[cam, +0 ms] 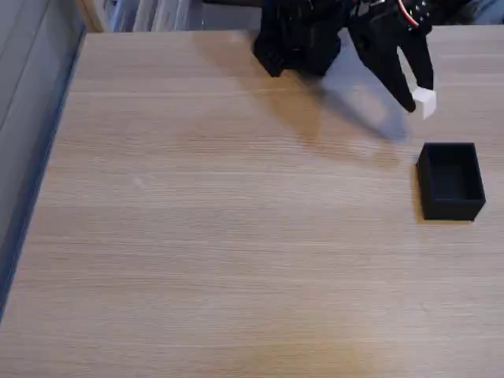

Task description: Pick a white block and place it in the black box.

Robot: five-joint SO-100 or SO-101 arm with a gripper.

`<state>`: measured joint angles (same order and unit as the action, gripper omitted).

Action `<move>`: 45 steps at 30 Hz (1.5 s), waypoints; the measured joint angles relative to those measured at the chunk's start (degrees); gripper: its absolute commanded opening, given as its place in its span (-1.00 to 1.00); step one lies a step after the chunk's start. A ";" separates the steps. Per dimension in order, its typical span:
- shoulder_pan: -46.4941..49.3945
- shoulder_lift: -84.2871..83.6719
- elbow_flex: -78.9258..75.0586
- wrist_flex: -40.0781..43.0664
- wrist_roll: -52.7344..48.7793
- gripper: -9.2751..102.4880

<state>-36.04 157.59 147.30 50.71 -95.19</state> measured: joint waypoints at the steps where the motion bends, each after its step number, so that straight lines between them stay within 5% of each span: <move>1: -0.35 -1.49 -0.62 -0.70 0.00 -0.83; 30: -0.79 -39.73 -24.43 -7.12 5.71 -0.81; 37: -0.09 -42.01 -26.02 -7.12 5.71 -0.52; 45: 0.53 -42.19 -26.54 -8.00 6.24 -0.57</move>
<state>-35.51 115.40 120.76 42.71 -88.95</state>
